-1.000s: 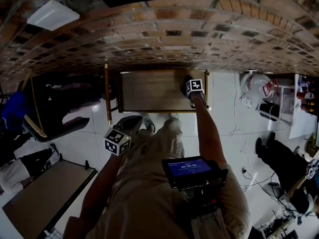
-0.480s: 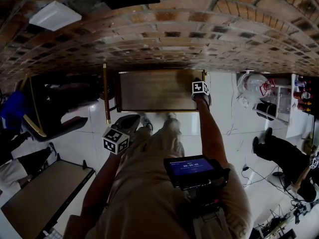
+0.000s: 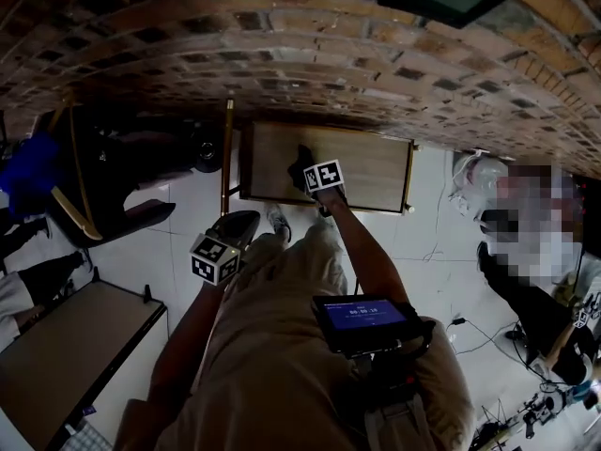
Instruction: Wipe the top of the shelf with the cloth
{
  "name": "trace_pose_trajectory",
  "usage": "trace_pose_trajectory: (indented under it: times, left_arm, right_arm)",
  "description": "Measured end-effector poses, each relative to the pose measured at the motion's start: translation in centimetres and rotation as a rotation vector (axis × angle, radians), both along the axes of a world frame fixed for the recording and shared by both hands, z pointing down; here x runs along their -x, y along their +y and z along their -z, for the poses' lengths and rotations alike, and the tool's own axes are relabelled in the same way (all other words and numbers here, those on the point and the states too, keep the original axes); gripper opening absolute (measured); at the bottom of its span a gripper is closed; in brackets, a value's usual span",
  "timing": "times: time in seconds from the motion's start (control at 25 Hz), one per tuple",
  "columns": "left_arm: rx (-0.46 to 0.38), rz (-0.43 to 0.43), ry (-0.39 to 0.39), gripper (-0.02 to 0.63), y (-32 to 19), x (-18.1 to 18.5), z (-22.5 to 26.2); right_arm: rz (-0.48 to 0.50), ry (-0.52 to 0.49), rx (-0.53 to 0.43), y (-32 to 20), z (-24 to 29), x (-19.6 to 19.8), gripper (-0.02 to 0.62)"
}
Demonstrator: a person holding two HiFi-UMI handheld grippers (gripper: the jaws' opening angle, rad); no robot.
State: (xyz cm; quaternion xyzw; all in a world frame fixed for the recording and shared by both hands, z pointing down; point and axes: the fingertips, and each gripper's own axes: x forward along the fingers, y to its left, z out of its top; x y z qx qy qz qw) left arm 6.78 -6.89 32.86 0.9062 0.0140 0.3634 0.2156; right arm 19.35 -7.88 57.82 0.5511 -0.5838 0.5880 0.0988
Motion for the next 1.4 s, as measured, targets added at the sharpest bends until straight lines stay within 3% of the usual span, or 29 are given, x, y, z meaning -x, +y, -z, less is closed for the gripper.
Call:
trace_pose_trajectory:
  times: [0.12,0.24,0.52,0.8,1.4]
  left_arm:
    - [0.006,0.011,-0.005,0.005,-1.8,2.7,-0.2]
    - [0.009,0.024,-0.001,0.005,-3.8,5.2,-0.3]
    - [-0.016,0.064,-0.022,0.005,-8.0,11.1,-0.8]
    - [-0.006,0.052,-0.047,0.005,-7.6,12.6,-1.6]
    - [-0.007,-0.016,-0.056,0.005,-0.4,4.3,-1.0]
  right_arm:
    - [0.094,-0.044,-0.021,-4.8,-0.1,6.2,0.064]
    - [0.17,-0.065,0.029,-7.8,-2.3,10.9,0.064]
    - [0.233,-0.029,0.153,-12.0,-7.7,15.6,0.064]
    - [0.178,-0.006,0.192,-11.2,-8.7,14.3,0.063]
    - [0.087,0.064,0.257,1.4,-9.6,1.7,0.061]
